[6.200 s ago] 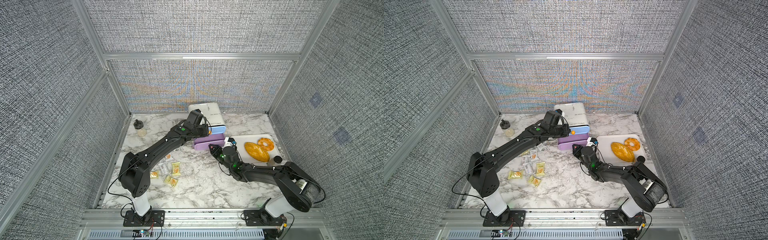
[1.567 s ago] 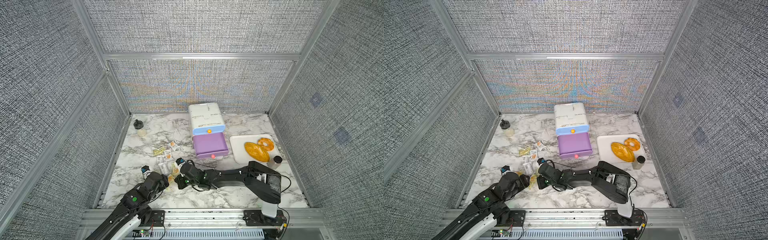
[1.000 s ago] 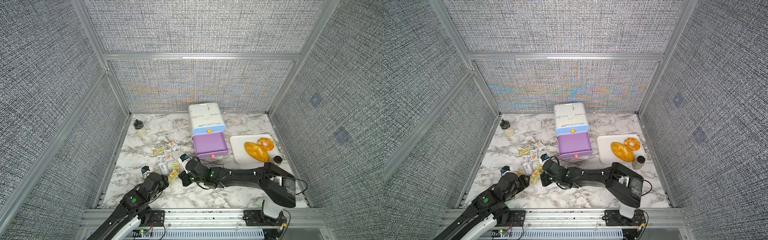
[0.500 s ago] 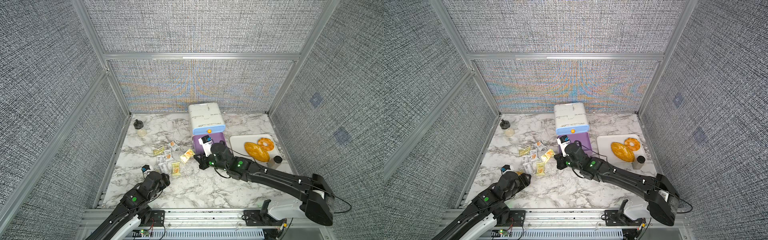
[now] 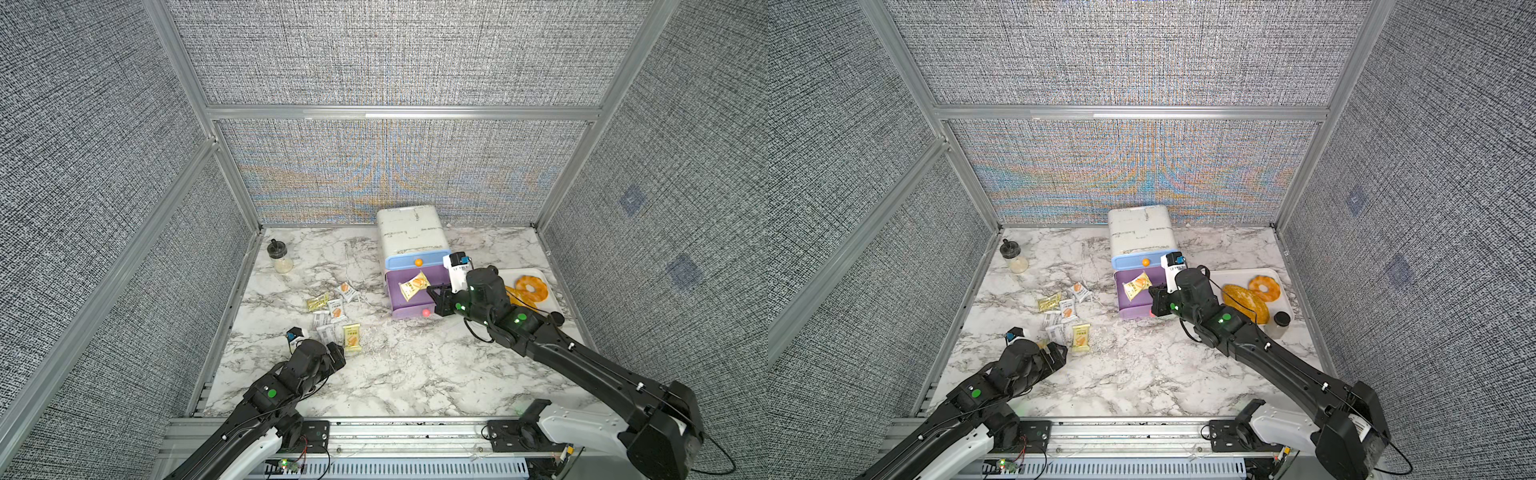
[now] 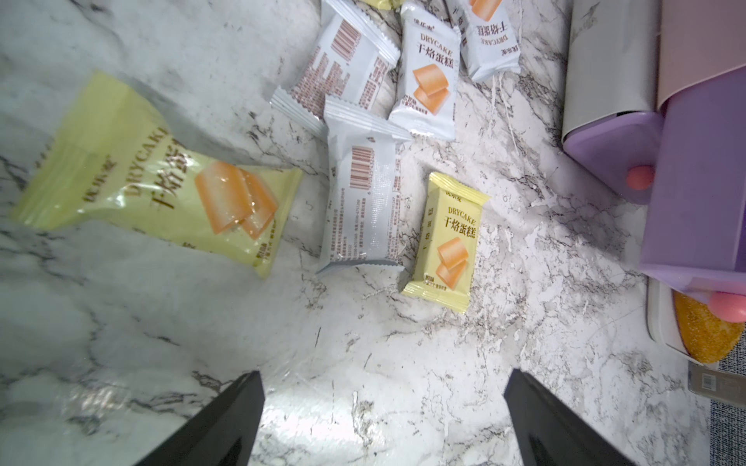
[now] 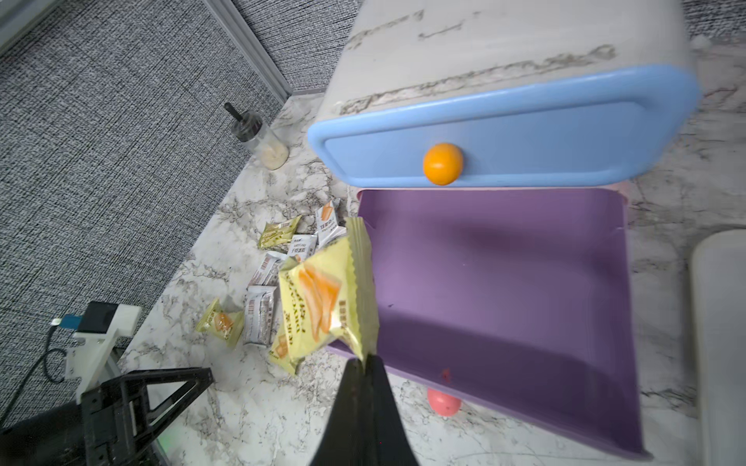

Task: Place the cookies into the drawer by color
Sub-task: Place the cookie in the drawer, then pick up the cookie at the center of the board.

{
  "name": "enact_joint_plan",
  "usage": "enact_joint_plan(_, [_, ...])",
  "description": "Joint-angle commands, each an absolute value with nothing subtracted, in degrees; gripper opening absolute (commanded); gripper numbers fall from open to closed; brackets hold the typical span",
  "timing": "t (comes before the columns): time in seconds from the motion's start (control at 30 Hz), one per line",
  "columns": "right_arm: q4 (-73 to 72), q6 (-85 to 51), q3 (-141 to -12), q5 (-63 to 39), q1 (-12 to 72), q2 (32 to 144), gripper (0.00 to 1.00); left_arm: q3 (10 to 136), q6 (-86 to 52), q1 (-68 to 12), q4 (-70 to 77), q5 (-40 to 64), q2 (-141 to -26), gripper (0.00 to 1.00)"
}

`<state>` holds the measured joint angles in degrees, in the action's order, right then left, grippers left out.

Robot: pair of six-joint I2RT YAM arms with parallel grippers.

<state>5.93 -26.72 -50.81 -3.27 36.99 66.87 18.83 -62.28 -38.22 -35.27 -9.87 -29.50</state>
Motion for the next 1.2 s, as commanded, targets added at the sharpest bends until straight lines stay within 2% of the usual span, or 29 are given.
enact_joint_plan(0.0, [5.67, -25.25, -50.51, -6.50, 34.39, 67.69, 0.00, 20.02, -60.23, -38.23, -33.10, -9.04, -31.63, 0.99])
enact_joint_plan(0.17, [5.19, -24.63, -49.86, -6.86, 31.60, 70.39, 0.00, 22.53, -58.31, -38.19, -30.97, -8.12, -37.43, 0.99])
enact_joint_plan(0.23, [5.62, -24.25, -49.85, -6.94, 30.42, 71.37, 0.01, 24.15, -57.41, -38.23, -30.30, -7.74, -40.50, 0.96])
enact_joint_plan(0.3, [6.79, -23.70, -50.36, -6.88, 29.48, 71.74, 0.29, 26.04, -56.22, -38.23, -29.45, -7.35, -44.05, 0.91])
enact_joint_plan(0.37, [7.57, -23.17, -50.47, -6.87, 29.11, 70.78, 0.45, 27.97, -55.12, -38.23, -28.80, -7.08, -47.65, 0.85])
enact_joint_plan(0.4, [7.98, -22.87, -50.38, -6.78, 29.09, 69.82, 0.51, 29.09, -54.50, -38.23, -28.53, -6.95, -49.68, 0.81])
enact_joint_plan(0.5, [9.77, -22.01, -50.06, -6.27, 29.09, 66.99, 0.59, 32.34, -52.92, -38.23, -28.20, -7.44, -55.60, 0.72])
enact_joint_plan(0.87, [13.45, -22.01, -43.72, -7.15, 29.00, 56.34, 0.62, 45.20, -44.96, -35.15, -28.45, -8.67, -79.72, 0.47])
enact_joint_plan(1.17, [13.52, -23.27, -41.32, -8.86, 29.00, 53.11, 0.62, 54.30, -41.45, -32.70, -29.00, -4.73, -95.89, 0.49])
